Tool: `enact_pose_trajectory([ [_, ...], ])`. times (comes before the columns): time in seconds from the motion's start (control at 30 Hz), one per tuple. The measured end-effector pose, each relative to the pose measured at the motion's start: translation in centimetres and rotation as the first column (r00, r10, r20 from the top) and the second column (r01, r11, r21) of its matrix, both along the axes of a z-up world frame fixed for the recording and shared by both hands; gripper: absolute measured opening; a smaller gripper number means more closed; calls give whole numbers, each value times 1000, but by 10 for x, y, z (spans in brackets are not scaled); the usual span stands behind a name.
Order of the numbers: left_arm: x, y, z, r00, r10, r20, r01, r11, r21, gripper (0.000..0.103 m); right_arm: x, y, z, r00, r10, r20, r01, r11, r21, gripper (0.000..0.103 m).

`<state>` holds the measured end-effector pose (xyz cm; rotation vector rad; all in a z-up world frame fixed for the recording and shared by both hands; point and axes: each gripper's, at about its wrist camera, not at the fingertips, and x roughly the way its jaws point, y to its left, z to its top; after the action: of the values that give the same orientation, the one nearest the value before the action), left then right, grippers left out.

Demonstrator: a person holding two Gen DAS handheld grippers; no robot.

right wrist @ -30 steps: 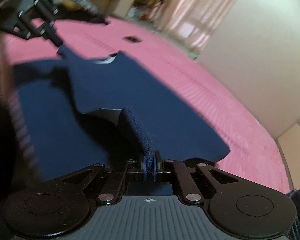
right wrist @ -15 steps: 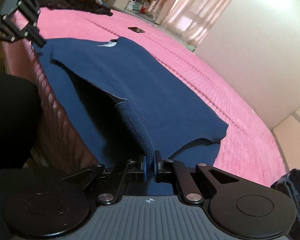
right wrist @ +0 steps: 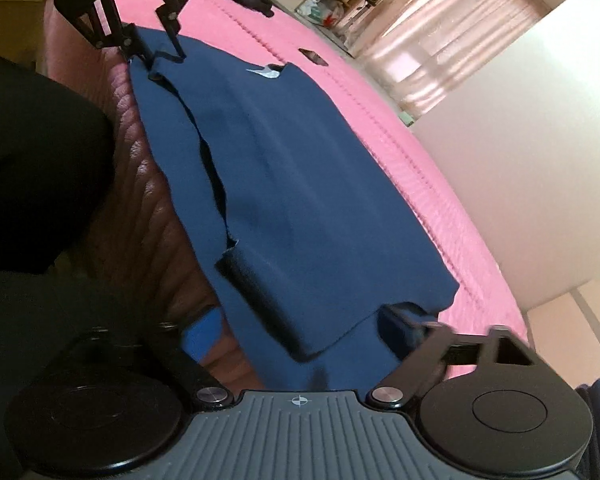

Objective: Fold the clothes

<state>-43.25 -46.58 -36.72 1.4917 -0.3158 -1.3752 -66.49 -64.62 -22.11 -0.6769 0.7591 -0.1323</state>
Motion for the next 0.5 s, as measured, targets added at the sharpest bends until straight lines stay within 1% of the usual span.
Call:
enact_pose_trajectory([
  [0.03, 0, -1, -2, 1000, -19, 18, 19, 1000, 7, 19, 2, 1, -1, 1000, 8, -6, -8, 1000, -5, 57],
  [0.07, 0, -2, -4, 999, -32, 32, 32, 999, 14, 14, 4, 2, -1, 1000, 16, -11, -16, 1000, -11, 55],
  [0.1, 0, -4, -5, 999, -34, 32, 34, 999, 20, 10, 6, 3, -2, 1000, 24, -17, -24, 1000, -16, 55],
  [0.13, 0, -6, -4, 999, -25, 19, 25, 999, 24, 5, 8, 4, -3, 999, 32, -23, -33, 999, -21, 55],
  [0.17, 1, -8, -2, 1000, -8, -1, 8, 1000, 23, 3, 9, 6, -3, 999, 40, -29, -41, 999, -27, 54],
  [0.23, 3, -11, 4, 997, 46, -66, -45, 999, 13, 2, 13, 8, -4, 998, 55, -41, -56, 998, -36, 40],
  [0.27, 7, -13, 11, 989, 82, -121, -81, 997, 9, 2, 14, 6, -3, 997, 53, -50, -54, 998, -21, 26],
  [0.3, 11, -15, 17, 977, 116, -177, -117, 993, 3, 2, 14, 4, 0, 997, 54, -55, -54, 999, 0, 25],
  [0.37, 19, -16, 30, 947, 168, -274, -177, 984, -8, 2, 9, 5, 5, 997, 62, -52, -62, 998, 5, 25],
  [0.4, 22, -16, 35, 934, 183, -305, -196, 981, -12, 2, 7, 5, 7, 997, 64, -51, -64, 998, 5, 20],
  [0.43, 24, -16, 38, 928, 188, -320, -204, 979, -18, 2, 6, 4, 9, 997, 59, -46, -58, 998, 26, 14],
  [0.5, 25, -14, 44, 916, 197, -349, -220, 975, -25, 1, 3, 3, 15, 999, 43, -22, -42, 997, 65, 8],
])
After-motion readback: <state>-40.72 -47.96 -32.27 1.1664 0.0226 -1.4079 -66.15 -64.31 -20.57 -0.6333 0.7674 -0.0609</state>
